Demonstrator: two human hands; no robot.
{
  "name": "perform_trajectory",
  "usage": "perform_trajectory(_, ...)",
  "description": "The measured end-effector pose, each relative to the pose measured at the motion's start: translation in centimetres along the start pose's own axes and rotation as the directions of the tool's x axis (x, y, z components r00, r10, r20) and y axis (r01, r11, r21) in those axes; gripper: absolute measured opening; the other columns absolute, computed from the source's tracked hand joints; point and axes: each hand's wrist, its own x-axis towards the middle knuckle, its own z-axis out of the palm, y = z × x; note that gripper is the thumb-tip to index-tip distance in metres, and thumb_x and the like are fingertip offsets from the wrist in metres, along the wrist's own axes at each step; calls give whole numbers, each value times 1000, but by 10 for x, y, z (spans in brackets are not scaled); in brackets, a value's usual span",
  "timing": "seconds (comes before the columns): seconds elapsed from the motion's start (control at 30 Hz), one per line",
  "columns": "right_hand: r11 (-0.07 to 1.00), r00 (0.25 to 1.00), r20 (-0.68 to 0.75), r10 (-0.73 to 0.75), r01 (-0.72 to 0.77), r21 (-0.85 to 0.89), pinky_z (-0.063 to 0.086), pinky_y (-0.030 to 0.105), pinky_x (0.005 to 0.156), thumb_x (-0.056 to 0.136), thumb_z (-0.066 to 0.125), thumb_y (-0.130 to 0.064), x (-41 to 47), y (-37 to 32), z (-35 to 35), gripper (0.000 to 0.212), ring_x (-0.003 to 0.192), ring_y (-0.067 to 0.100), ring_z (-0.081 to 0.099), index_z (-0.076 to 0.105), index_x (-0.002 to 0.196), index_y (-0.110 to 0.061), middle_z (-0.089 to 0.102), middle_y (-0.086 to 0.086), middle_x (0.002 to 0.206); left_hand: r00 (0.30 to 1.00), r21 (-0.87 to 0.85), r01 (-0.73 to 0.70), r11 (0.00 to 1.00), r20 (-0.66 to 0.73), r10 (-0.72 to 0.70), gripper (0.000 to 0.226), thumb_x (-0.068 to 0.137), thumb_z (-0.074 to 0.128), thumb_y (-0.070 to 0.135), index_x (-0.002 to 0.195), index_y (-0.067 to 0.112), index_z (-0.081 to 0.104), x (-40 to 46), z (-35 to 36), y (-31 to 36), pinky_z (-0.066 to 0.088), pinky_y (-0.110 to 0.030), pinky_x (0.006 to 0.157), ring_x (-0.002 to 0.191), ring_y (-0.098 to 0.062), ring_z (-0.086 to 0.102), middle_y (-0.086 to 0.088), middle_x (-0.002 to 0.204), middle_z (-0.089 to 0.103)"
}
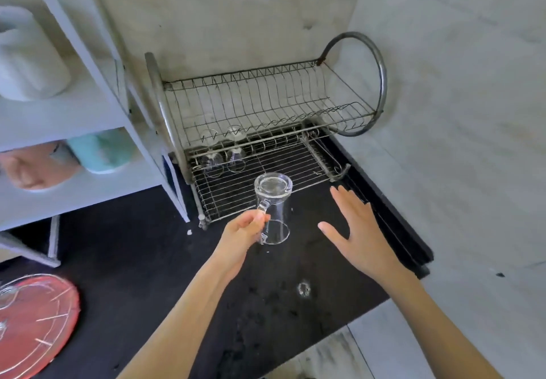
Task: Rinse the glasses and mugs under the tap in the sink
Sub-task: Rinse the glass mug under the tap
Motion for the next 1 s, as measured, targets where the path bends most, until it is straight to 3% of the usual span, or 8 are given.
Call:
perform_trajectory(0.1, 994, 999, 40, 7, -3, -112, -10, 41, 116, 88, 32, -63, 23, 14, 3, 73, 144, 11, -9, 5, 148, -31, 1, -5, 158, 1000, 37, -3, 999, 30, 2, 19, 96, 45, 16, 90, 3, 58, 30, 7, 6, 43, -26, 89, 92, -10, 55, 1, 95, 60)
perform_trajectory(0.17, 982, 999, 51, -3, 12, -190, -12, 43, 114, 81, 17, -76, 37, 25, 6, 81, 142, 11, -13, 1, 147, -32, -3, -4, 158, 1000, 59, -20, 998, 19, 19, 17, 95, 47, 19, 92, 11, 62, 48, 10, 8, 42, -30, 92, 92, -14, 52, -2, 98, 60)
perform_trajectory(0.27, 966, 997, 75, 3, 16, -259, -14, 44, 112, 73, 3, -76, 55, 41, 11, 85, 142, 14, -17, -6, 146, -34, -8, -2, 157, 997, 113, -68, 991, -13, 70, 14, 93, 51, 19, 89, 22, 64, 73, 16, 10, 41, -33, 95, 95, -15, 51, -5, 100, 58)
perform_trajectory(0.47, 946, 990, 139, 8, 38, -323, -17, 45, 109, 69, -10, -79, 89, 69, 22, 88, 138, 16, -24, -16, 144, -34, -16, 0, 156, 986, 111, -120, 987, -102, 131, 14, 93, 51, 17, 89, 21, 64, 108, 36, 3, 43, -24, 88, 86, 1, 57, 10, 95, 64)
perform_trajectory(0.67, 936, 981, 192, -12, 78, -343, -15, 45, 109, 65, -19, -79, 119, 100, 26, 89, 137, 19, -22, -16, 142, -34, -11, 3, 157, 968, 101, -86, 991, -227, 107, 13, 93, 52, 17, 90, 23, 64, 150, 46, -2, 42, -33, 94, 89, -12, 55, -1, 96, 62)
perform_trajectory(0.77, 932, 977, 209, -36, 108, -345, -15, 44, 109, 67, -18, -79, 133, 111, 26, 87, 137, 19, -21, -16, 141, -34, -9, 2, 157, 948, 63, -84, 994, -302, 99, 12, 93, 52, 13, 94, 18, 63, 173, 45, -4, 43, -29, 95, 86, -7, 59, 3, 96, 65)
perform_trajectory(0.87, 927, 971, 233, -51, 133, -351, -16, 44, 109, 64, -22, -79, 144, 118, 26, 90, 137, 18, -21, -14, 142, -34, -8, 1, 157, 925, 109, -140, 984, -340, 169, 13, 93, 51, 7, 102, 6, 61, 193, 42, -4, 45, -11, 82, 76, 7, 57, 7, 90, 64)
perform_trajectory(1.0, 924, 967, 249, -52, 141, -356, -19, 43, 108, 64, -22, -78, 157, 122, 27, 84, 137, 17, -23, -22, 136, -36, -12, 0, 157, 922, 156, -216, 964, -293, 254, 10, 90, 56, 16, 95, 9, 60, 217, 34, -5, 46, -18, 84, 87, 1, 59, 17, 86, 69)
